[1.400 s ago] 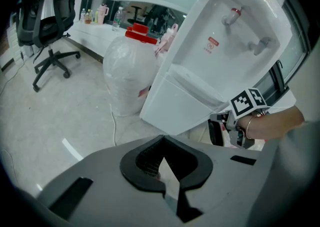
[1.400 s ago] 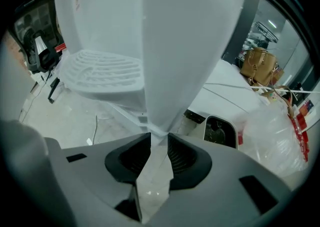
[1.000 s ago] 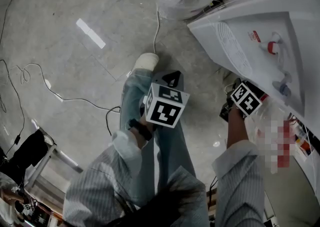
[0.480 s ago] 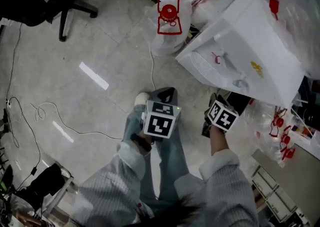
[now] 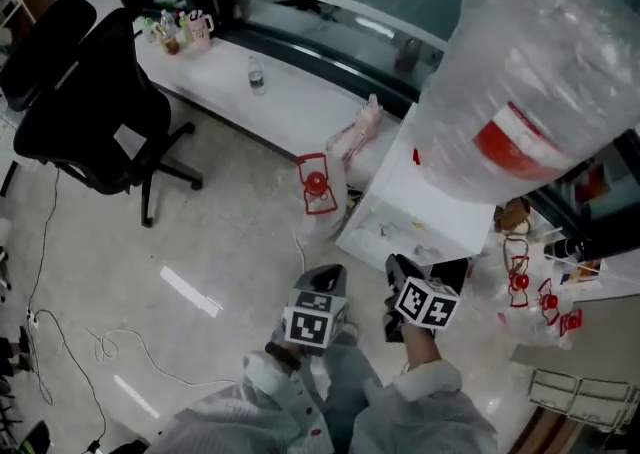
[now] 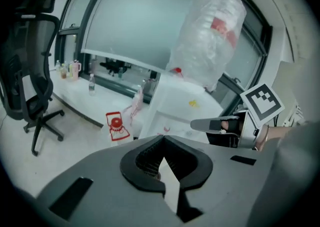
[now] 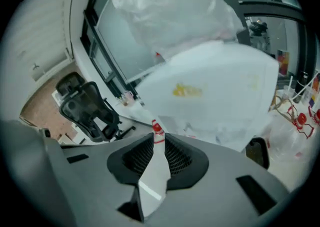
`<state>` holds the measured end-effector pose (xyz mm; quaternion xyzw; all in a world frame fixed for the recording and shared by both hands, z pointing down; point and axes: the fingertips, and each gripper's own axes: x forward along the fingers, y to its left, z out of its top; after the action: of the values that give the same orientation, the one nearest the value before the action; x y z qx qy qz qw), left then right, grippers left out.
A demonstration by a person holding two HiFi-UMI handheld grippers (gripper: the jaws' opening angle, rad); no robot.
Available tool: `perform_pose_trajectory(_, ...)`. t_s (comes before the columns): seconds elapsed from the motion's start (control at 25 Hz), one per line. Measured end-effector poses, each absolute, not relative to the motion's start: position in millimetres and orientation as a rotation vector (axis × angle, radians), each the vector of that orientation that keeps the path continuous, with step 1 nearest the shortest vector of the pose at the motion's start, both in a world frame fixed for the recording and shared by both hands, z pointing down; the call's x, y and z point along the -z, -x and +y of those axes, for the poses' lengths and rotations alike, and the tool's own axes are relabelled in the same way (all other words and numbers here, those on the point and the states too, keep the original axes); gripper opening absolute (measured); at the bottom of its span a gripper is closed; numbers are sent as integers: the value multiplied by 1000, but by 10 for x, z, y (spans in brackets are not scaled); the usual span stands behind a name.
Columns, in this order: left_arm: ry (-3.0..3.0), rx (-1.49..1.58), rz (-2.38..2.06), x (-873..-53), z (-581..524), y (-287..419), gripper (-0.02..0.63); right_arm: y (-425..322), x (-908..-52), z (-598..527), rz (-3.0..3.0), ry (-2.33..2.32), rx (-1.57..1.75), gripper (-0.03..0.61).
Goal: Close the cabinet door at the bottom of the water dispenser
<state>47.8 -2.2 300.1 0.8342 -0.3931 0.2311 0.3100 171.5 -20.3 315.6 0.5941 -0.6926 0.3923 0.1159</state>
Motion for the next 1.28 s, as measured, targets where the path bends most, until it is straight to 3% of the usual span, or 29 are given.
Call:
perform_pose_trajectory(0.28,-2489,-455,-976,-1740,-374,-386,11,-1103,-1371,-401,-2527,-1748,-829,26)
perform_pose_trajectory(0.48,-2619,-353,-912,-1083,-357,-248,11,-760,-690,-199,-2708,-1722,-657,15)
perform_pose_trajectory(0.84,-2722,-270,-850,-643,-102,-133,11,-452,-301,110,-2636,-1706,-299,14)
perform_pose_trajectory(1.28,-2750,-285,-873,-551,-229,-75,11,-441,-159,16,-2599,-1688,-269,14)
